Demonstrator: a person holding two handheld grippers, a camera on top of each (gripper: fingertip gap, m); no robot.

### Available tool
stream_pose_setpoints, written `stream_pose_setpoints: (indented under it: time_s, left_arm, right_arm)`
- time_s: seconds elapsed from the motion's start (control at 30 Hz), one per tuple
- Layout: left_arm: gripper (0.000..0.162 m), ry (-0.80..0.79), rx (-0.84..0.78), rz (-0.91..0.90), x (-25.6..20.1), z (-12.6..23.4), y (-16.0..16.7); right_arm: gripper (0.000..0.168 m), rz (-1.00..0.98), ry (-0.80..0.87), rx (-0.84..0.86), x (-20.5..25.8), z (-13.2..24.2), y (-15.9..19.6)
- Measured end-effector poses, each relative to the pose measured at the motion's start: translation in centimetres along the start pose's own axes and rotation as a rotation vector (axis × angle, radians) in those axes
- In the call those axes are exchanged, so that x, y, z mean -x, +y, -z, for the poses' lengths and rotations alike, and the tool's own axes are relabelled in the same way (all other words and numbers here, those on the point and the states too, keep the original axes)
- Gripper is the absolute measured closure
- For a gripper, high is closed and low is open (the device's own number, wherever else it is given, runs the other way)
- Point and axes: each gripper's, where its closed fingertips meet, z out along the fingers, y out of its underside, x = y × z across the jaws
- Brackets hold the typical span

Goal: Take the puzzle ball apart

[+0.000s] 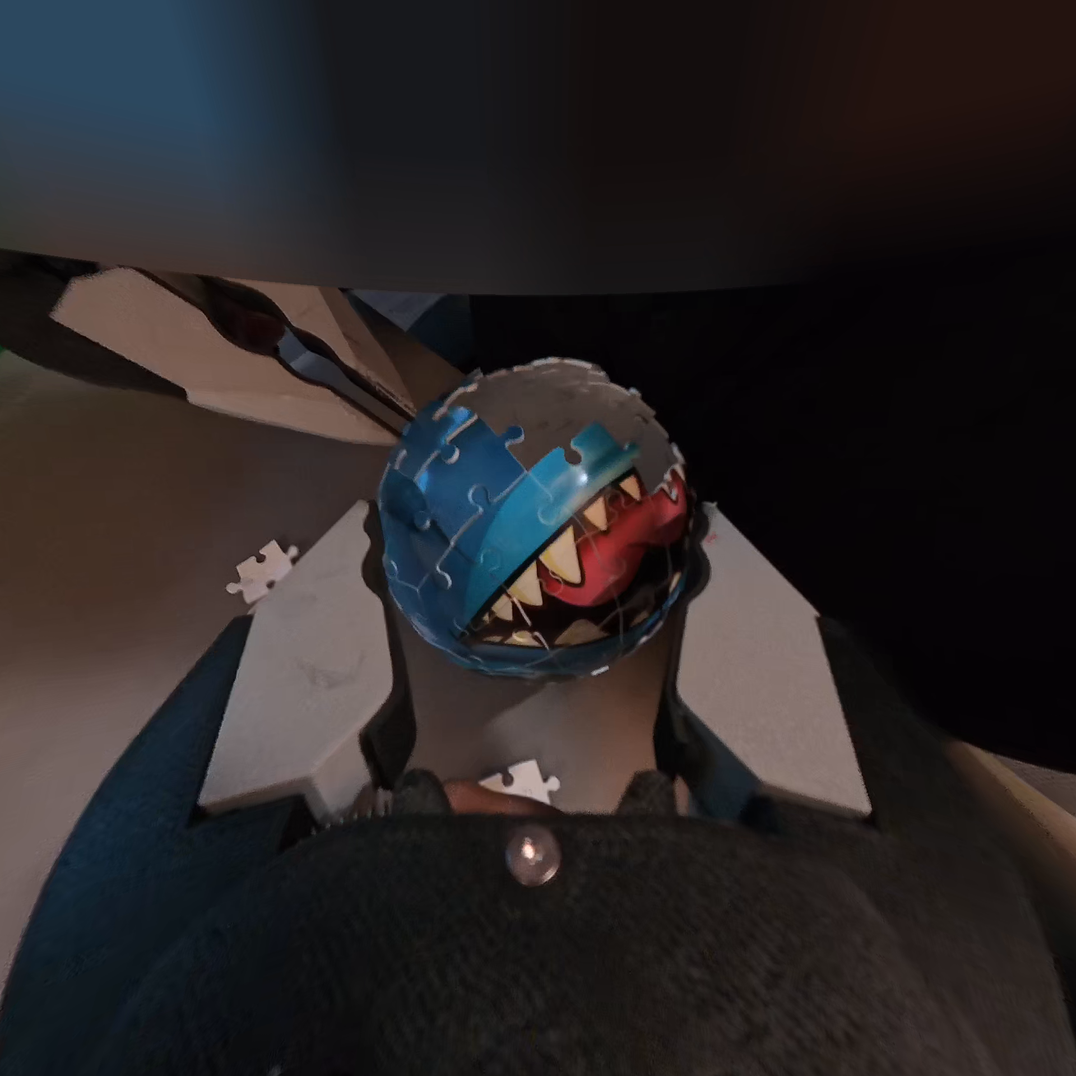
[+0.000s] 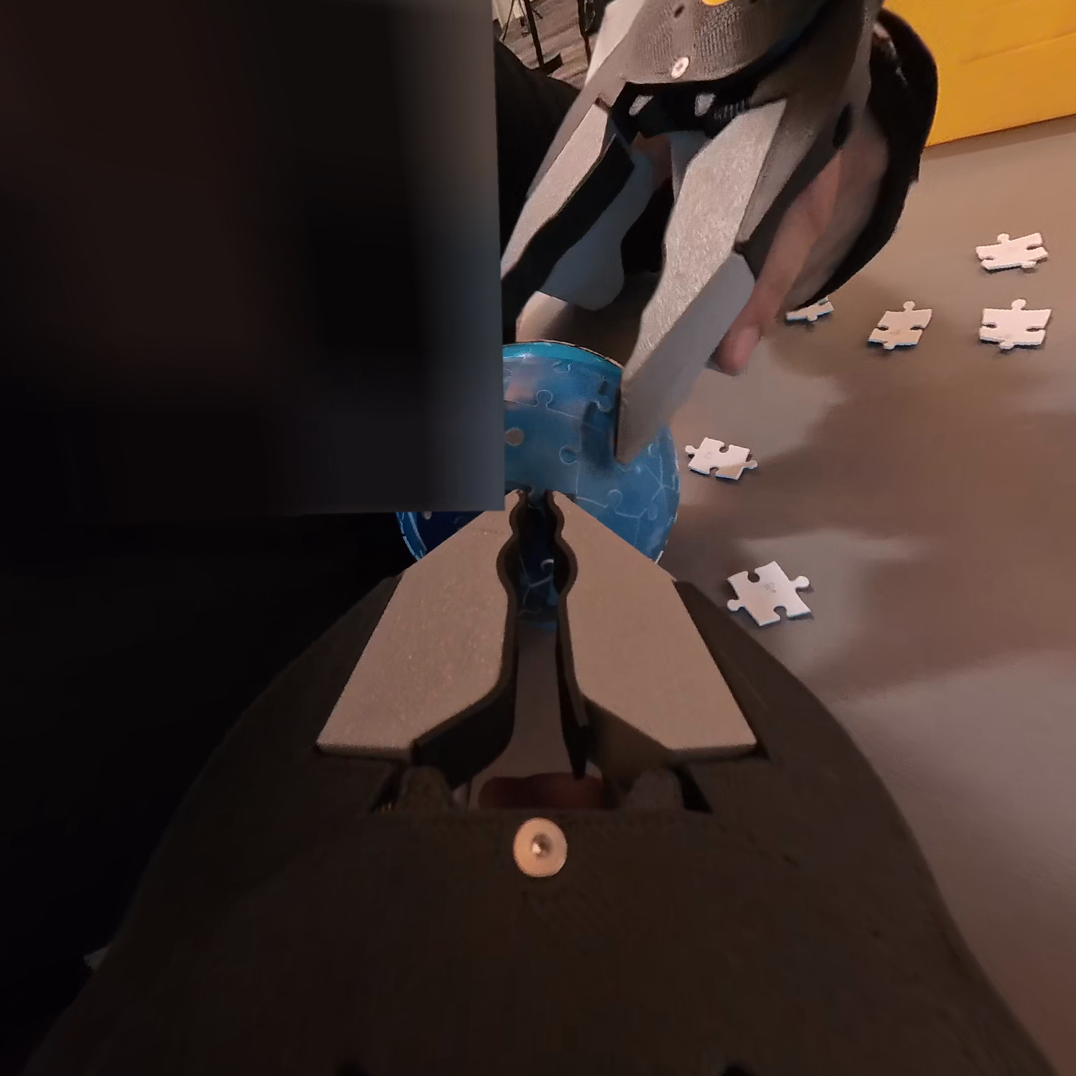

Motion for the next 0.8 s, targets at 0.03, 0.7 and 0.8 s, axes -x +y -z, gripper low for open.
stream_pose_setpoints:
  time_s: [0.03,0.7,0.8]
  left_arm:
    - [0.060,-0.001,-0.019,-0.014,-0.1,0.1,-0.4]
    - [0.061,0.070,-0.047,-0.057,-1.1,-0.3,-1.6]
    - [0.060,0.071,-0.048,-0.058,-1.2,-0.3,-1.6]
  right_arm:
    - [0.166,-0.006,-0.002,0.002,0.0,0.0,0.0]
    - [0.168,-0.015,0.014,-0.003,-0.1,0.1,-0.2]
    - [0.168,-0.018,0.011,-0.001,0.0,0.0,-0.2]
